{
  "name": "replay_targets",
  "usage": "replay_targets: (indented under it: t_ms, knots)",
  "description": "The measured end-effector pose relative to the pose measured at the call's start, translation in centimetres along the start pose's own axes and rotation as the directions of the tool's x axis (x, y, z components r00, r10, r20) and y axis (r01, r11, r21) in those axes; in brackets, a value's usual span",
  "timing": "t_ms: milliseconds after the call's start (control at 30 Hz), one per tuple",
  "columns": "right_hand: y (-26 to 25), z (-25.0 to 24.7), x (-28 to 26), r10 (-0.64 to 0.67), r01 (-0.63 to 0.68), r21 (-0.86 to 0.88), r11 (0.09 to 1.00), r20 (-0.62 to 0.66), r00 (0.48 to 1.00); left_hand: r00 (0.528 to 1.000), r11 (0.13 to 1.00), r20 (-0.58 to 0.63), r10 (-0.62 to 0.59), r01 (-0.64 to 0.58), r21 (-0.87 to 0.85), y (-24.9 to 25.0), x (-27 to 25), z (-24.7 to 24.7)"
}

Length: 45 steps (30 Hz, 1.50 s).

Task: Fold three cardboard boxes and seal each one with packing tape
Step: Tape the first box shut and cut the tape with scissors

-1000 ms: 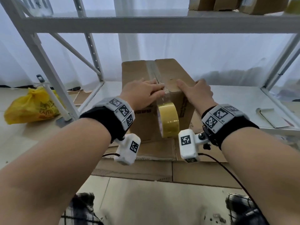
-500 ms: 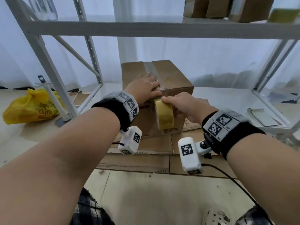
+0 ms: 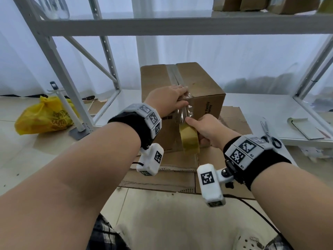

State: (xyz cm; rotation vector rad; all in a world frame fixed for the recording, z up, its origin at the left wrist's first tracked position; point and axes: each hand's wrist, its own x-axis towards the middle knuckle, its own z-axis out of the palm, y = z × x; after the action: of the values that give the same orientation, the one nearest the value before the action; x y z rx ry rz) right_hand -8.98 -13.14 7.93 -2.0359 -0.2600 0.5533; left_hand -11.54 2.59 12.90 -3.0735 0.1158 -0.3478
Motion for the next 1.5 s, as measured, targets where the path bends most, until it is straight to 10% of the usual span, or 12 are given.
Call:
replay_targets:
  t_ms: [500, 733, 1000, 1233, 1500]
  knots:
    - [-1.0, -1.5, -0.9, -0.181, 0.163, 0.119, 0.979, 0.159, 0.971, 0.999, 0.998, 0.018, 0.047, -0.048, 0.04, -1.5, 1.3, 0.5]
    - [-0.3, -1.1, 0.3, -0.059, 0.034, 0.089, 0.995, 0.303, 0.951, 0.997, 0.997, -0.022, 0.075, -0.075, -0.033, -2.2, 0.9, 1.2]
    - [-0.5, -5.7, 1.0, -0.117, 0.123, -0.067, 0.99, 0.094, 0.989, 1.0, 1.0, 0.003, 0.008, -0.008, 0.019, 0.4, 0.3, 0.3]
    - [3.7, -12.6, 2.5, -0.064, 0.033, -0.24, 0.97, -0.124, 0.99, 0.977, 0.98, -0.08, 0.197, -0.199, -0.019, 8.5, 2.7, -0.2]
    - [16.2, -18.9, 4.2, 0.102, -0.246, -0.491, 0.836, -0.302, 0.948, 0.931, 0.96, 0.235, 0.28, -0.279, -0.037, 16.8, 7.9, 7.9]
